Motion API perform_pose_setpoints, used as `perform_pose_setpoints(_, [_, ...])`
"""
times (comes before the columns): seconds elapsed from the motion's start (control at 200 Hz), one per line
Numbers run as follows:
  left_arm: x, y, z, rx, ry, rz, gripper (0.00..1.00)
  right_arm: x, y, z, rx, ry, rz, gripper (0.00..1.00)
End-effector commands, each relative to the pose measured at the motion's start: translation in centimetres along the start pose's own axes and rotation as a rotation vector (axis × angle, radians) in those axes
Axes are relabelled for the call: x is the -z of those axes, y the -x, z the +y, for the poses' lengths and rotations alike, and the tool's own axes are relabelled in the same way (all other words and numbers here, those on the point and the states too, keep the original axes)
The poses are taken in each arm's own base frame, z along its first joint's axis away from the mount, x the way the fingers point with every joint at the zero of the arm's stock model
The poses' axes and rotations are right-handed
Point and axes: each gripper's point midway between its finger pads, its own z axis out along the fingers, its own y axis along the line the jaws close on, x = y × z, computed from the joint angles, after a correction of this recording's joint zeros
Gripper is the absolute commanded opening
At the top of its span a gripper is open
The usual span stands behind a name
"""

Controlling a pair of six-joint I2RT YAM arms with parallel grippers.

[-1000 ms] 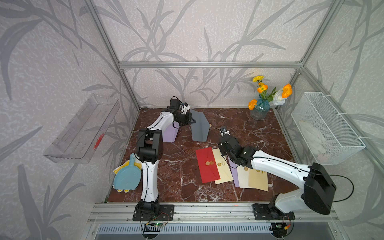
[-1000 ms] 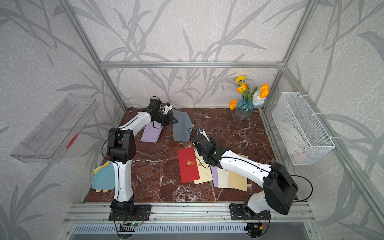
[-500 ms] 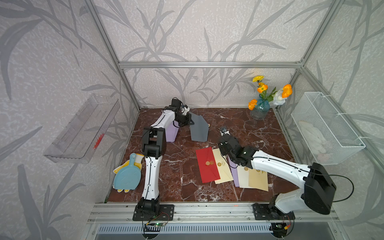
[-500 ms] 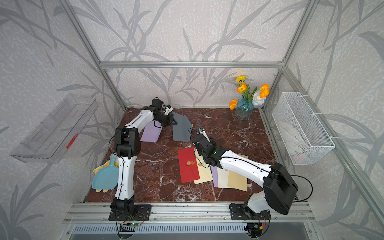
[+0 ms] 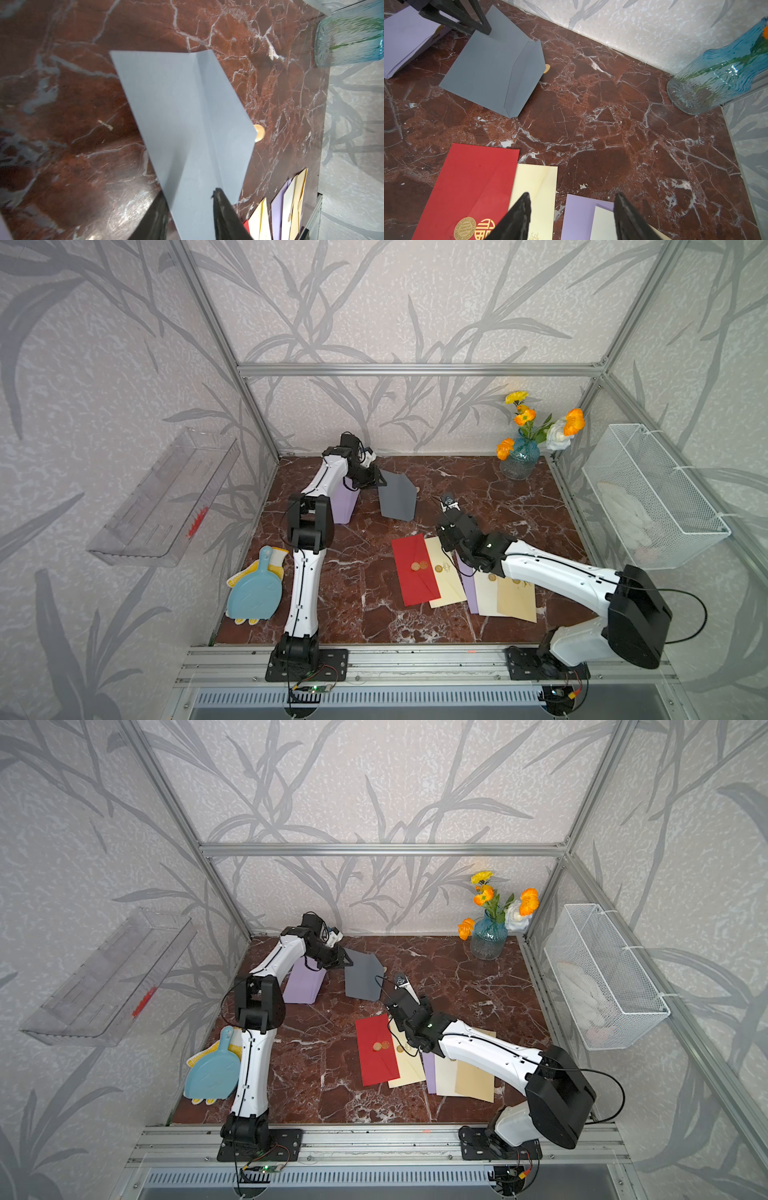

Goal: Open the envelope
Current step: Place the envelope at the center of the board, then pick up the envelope from the envelope.

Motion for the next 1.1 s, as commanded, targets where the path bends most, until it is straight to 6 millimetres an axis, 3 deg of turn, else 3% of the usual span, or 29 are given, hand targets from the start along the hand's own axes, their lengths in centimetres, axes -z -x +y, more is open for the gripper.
perform_pose_setpoints(0.0, [0.2, -0.1, 1.1, -0.002, 0.047, 0.012, 0.44, 0.0, -0.2, -0.2, 0.009, -0.022, 0.009, 0.64])
perform_pose_setpoints(0.175, [1.5, 0.6, 1.7, -0.018, 0.104, -0.006, 0.50, -0.1, -0.3, -0.1, 0.012, -0.021, 0.012, 0.63])
perform_pose_setpoints(0.29, [3.4, 1.6, 1.1, -0.044, 0.136, -0.035, 0.52, -0.4, -0.5, 0.3, 0.013, -0.009, 0.020, 0.64])
perform_pose_setpoints(0.41, [5.7, 2.1, -1.2, -0.069, 0.111, -0.074, 0.53, -0.8, -0.6, 1.0, 0.004, 0.014, 0.032, 0.64])
perform_pose_setpoints(0.55, [7.5, 1.0, -5.1, -0.117, 0.055, -0.107, 0.54, -1.2, -0.8, 2.1, 0.002, 0.060, 0.051, 0.64])
perform_pose_setpoints(0.74, [8.9, -2.4, -9.6, -0.137, -0.061, -0.183, 0.55, -2.3, -2.2, 3.9, -0.088, 0.237, 0.132, 0.64])
perform_pose_setpoints(0.815, [8.5, -4.8, -10.7, -0.120, -0.125, -0.210, 0.56, -3.0, -2.9, 4.7, -0.148, 0.327, 0.173, 0.64])
perform_pose_setpoints(1.095, [6.2, -14.0, -11.0, -0.052, -0.179, -0.144, 0.58, -4.8, -4.5, 6.5, -0.218, 0.500, 0.279, 0.64])
